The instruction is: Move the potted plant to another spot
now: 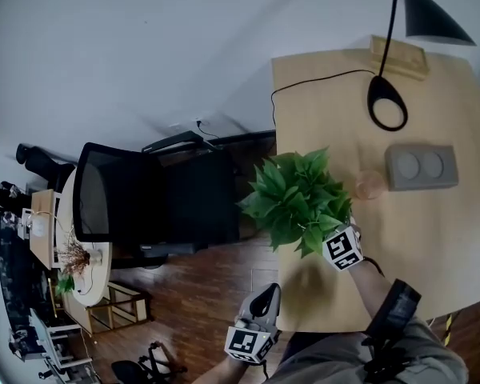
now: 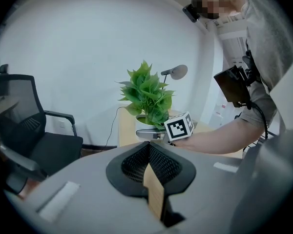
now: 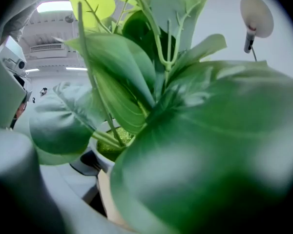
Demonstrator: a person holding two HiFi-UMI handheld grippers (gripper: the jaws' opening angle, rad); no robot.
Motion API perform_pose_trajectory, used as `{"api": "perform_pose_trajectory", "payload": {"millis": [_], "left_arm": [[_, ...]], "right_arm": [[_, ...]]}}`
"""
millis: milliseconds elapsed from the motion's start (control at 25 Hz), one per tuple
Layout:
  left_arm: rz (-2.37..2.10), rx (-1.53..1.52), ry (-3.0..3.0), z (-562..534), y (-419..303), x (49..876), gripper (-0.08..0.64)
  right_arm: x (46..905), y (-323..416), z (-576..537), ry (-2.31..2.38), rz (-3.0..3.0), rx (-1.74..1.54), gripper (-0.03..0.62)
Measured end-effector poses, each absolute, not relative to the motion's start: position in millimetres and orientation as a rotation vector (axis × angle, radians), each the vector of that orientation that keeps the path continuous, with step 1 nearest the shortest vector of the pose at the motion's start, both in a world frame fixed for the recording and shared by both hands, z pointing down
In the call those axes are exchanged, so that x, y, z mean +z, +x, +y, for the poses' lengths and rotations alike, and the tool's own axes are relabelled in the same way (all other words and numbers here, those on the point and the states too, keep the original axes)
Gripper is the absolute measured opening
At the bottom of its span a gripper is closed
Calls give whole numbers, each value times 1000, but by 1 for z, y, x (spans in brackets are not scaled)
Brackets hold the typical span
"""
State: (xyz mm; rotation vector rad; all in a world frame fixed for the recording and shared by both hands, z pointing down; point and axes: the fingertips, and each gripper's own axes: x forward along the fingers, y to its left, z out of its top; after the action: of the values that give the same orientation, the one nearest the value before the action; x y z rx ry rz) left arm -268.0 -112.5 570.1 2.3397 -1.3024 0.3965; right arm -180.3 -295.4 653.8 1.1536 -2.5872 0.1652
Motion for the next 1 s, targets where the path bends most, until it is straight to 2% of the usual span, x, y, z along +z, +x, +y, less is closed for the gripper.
{"api": "perform_pose_trajectory", "payload": {"millis": [600, 1000], "left_arm": [[-1311, 400, 2376, -115, -271, 568, -6], [-1262, 366, 2407, -122, -254, 572, -6]], "right_arm": [[666, -171, -292, 1072, -2516, 223, 543], [661, -155, -252, 1036, -2504, 248, 543]]}}
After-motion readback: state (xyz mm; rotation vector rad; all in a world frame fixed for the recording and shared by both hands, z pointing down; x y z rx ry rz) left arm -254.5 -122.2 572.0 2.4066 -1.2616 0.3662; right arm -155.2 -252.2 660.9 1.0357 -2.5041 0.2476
